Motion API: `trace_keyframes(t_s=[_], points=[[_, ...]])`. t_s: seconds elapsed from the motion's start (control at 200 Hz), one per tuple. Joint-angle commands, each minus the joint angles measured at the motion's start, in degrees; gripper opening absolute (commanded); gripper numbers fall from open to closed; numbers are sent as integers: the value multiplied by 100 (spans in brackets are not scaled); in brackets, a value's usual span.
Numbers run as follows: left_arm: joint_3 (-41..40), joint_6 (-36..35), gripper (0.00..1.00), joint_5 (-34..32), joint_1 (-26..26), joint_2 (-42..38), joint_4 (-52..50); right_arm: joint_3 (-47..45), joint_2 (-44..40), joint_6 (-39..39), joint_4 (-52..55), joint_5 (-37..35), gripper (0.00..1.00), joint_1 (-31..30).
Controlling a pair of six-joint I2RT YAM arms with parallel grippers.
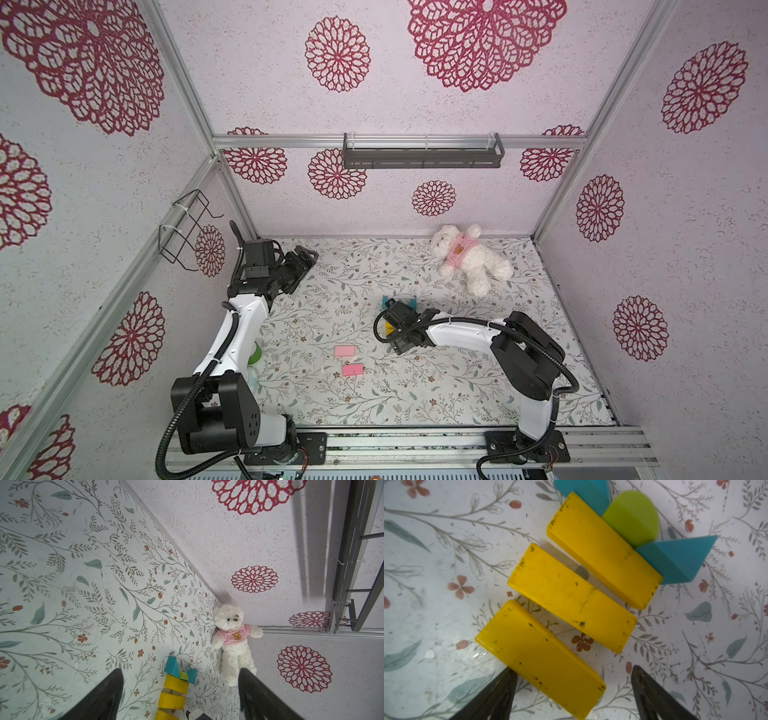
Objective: Assemble a carrot with building blocks
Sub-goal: Assemble the building block at the center of the board.
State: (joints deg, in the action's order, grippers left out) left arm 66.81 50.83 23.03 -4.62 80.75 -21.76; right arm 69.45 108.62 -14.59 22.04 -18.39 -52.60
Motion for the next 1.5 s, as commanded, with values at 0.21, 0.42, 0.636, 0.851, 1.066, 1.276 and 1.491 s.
trace_keyframes(t_s=[0.21,0.42,0.636,0.851,1.066,1.276,1.491], points=[[11,-11,88,-21,37,94,66,-261,-414,104,344,-188,87,33],[16,-25,88,-29,49,90,56,-218,-365,193,292,-229,85,176],[23,-30,88,-33,47,81,49,-81,-256,247,292,-212,85,224],[23,-29,88,-26,49,74,49,22,-196,272,257,-192,85,248],[24,-30,88,-32,49,77,49,180,-88,343,257,-182,84,263],[31,-37,88,-31,49,80,49,220,-93,343,269,-133,84,272],[34,-34,88,-20,49,89,44,172,-144,264,141,13,84,273]])
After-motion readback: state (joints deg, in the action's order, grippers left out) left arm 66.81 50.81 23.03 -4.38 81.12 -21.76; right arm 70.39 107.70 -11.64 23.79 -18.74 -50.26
